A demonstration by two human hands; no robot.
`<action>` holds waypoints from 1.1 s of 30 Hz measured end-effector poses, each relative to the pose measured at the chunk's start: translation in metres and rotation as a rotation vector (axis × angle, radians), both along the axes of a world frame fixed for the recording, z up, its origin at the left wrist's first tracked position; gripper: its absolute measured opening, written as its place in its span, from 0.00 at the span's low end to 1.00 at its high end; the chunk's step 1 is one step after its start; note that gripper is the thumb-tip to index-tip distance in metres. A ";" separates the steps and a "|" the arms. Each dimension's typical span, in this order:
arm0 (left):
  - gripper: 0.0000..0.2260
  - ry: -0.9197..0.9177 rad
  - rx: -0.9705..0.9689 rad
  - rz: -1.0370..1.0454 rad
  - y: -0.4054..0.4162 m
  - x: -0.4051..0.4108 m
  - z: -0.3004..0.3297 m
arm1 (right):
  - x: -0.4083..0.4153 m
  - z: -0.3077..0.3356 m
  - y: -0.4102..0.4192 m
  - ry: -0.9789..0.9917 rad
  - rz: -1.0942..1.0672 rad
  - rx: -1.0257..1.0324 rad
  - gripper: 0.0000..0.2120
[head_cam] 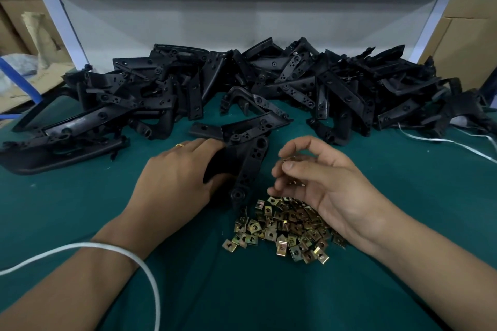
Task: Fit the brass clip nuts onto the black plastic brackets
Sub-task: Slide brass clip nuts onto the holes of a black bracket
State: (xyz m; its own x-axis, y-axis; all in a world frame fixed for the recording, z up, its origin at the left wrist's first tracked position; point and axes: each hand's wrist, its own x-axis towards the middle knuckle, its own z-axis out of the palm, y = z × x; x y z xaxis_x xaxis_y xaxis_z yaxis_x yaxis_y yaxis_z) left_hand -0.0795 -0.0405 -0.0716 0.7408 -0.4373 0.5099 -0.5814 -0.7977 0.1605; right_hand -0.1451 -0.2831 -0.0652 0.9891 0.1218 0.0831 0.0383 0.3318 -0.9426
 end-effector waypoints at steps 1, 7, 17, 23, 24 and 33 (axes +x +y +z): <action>0.20 0.000 0.004 0.001 0.000 0.000 0.000 | 0.000 0.000 -0.001 0.015 0.017 0.015 0.08; 0.19 0.005 0.003 0.008 -0.001 0.000 -0.001 | 0.003 -0.004 0.002 0.126 -0.016 0.080 0.10; 0.20 0.028 -0.019 0.006 -0.001 0.000 0.000 | 0.003 0.002 -0.004 0.133 -0.045 0.138 0.30; 0.20 0.033 -0.024 -0.008 0.000 -0.001 0.000 | 0.002 0.002 -0.004 0.080 -0.052 0.159 0.30; 0.20 0.032 -0.029 -0.008 -0.001 -0.001 0.000 | 0.002 0.002 -0.005 0.081 -0.051 0.166 0.29; 0.20 0.041 -0.030 -0.009 0.000 -0.001 0.000 | 0.003 0.004 -0.003 0.097 -0.061 0.228 0.23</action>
